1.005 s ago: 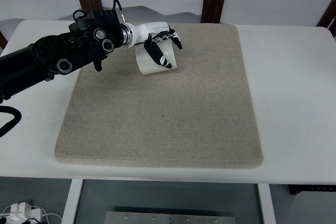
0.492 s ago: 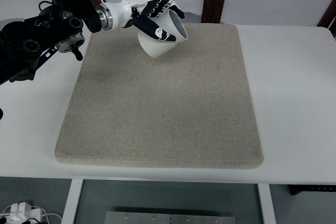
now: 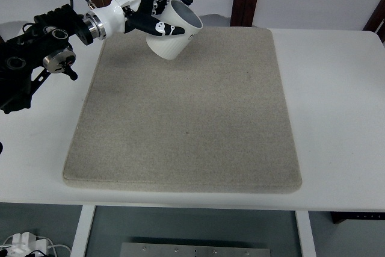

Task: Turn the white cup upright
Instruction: 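Lift the cup with the left hand and rotate it opening-up, then lower the upright cup onto the board with the left hand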

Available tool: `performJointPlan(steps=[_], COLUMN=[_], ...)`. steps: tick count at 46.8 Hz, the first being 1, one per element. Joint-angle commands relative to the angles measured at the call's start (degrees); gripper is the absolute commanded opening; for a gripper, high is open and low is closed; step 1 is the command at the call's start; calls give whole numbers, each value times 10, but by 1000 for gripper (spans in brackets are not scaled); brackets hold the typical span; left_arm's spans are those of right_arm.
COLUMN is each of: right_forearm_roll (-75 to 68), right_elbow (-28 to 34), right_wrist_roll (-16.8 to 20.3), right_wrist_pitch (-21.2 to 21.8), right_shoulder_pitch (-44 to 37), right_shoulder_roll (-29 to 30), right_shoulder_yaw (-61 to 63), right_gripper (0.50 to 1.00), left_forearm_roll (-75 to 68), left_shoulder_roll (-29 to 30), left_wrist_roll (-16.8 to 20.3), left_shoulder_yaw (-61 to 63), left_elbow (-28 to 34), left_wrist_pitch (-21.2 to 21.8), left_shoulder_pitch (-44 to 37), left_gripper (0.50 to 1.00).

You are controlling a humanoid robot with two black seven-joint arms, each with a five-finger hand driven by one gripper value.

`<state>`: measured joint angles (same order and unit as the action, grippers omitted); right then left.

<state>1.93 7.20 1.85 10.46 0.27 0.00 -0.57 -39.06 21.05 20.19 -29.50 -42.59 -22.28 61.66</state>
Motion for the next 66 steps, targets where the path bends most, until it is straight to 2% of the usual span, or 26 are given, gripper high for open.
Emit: performJointPlan(steps=[1, 16, 29, 44, 66], right_forearm_roll=[0, 0, 0, 0, 0], right_elbow=[0, 0, 0, 0, 0], right_wrist_roll=[0, 0, 0, 0, 0], right_wrist_pitch=[0, 0, 0, 0, 0], right_shoulder_pitch=[0, 0, 0, 0, 0], right_shoulder_roll=[0, 0, 0, 0, 0], right_shoulder_yaw=[0, 0, 0, 0, 0], right_gripper=[952, 952, 952, 952, 952], left_forearm_roll=[5, 50, 71, 78, 45], left_shoulder_roll=[0, -3, -7, -20, -29], left_wrist_roll=[13, 75, 146, 148, 148], left_shoulder_yaw=[-3, -6, -8, -10, -1], left_elbow=[13, 59, 101, 135, 138], left_wrist_pitch=[-7, -46, -75, -76, -69], left_shoulder_pitch=[-1, -8, -18, -37, -63], left_gripper=[638, 645, 649, 656, 656])
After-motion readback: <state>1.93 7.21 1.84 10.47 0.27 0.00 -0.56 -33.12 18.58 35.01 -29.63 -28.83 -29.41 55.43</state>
